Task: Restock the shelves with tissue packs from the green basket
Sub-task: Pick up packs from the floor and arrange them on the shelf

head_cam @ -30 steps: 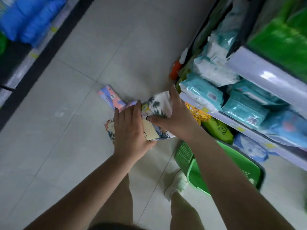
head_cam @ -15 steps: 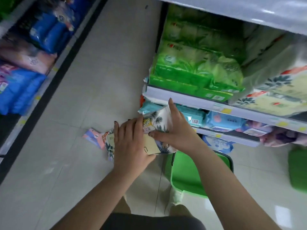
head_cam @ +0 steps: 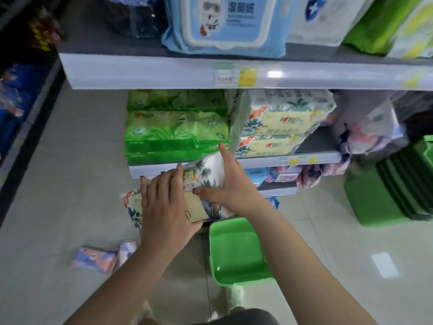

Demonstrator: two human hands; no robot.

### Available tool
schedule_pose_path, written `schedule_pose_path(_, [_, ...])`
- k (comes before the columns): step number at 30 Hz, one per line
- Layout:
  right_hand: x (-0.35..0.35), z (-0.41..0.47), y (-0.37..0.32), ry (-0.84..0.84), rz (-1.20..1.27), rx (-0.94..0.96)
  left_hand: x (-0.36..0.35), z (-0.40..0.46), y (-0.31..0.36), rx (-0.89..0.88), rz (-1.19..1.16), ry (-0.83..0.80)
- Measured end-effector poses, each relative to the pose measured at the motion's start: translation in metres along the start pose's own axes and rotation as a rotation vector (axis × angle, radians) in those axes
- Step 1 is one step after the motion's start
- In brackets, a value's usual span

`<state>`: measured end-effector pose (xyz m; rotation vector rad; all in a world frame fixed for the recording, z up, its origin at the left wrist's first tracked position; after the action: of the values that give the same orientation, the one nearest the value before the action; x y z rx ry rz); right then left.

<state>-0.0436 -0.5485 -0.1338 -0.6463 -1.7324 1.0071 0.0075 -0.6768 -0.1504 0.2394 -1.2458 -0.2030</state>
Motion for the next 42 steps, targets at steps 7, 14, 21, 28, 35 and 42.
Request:
schedule_pose_path(7, [0.046,-0.014,0.011,0.115,0.030,0.013,-0.006,0.015,0.041,-0.079,-0.026,-0.013])
schedule_pose_path(14, [0.077,-0.016,0.013,0.165,0.139,0.058,0.000,0.026,0.066,-0.126,0.007,0.042])
schedule_pose_path(21, [0.111,-0.023,0.022,0.227,0.247,0.092,0.001,0.029,0.067,-0.015,0.015,0.093])
schedule_pose_path(28, [0.159,-0.033,0.046,0.237,0.307,0.097,-0.007,0.021,0.061,0.331,-0.161,0.038])
schedule_pose_path(35, [0.176,-0.030,0.070,0.146,0.307,0.103,-0.033,0.009,0.090,0.335,-0.329,0.025])
schedule_pose_path(42, [0.159,-0.015,0.067,0.003,0.277,0.123,-0.030,0.003,0.068,0.422,-0.375,0.097])
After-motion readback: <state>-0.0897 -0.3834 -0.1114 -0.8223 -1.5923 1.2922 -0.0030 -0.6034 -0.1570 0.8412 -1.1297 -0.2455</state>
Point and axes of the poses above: each hand's wrist, its own z-axis towards the middle knuckle, its own x-axis out of the back of the hand, y = z × x, the point moved 6 cm from there along z, towards the middle knuckle, and after that the axes turned 5 degrees about x, right-handed, at the moved point
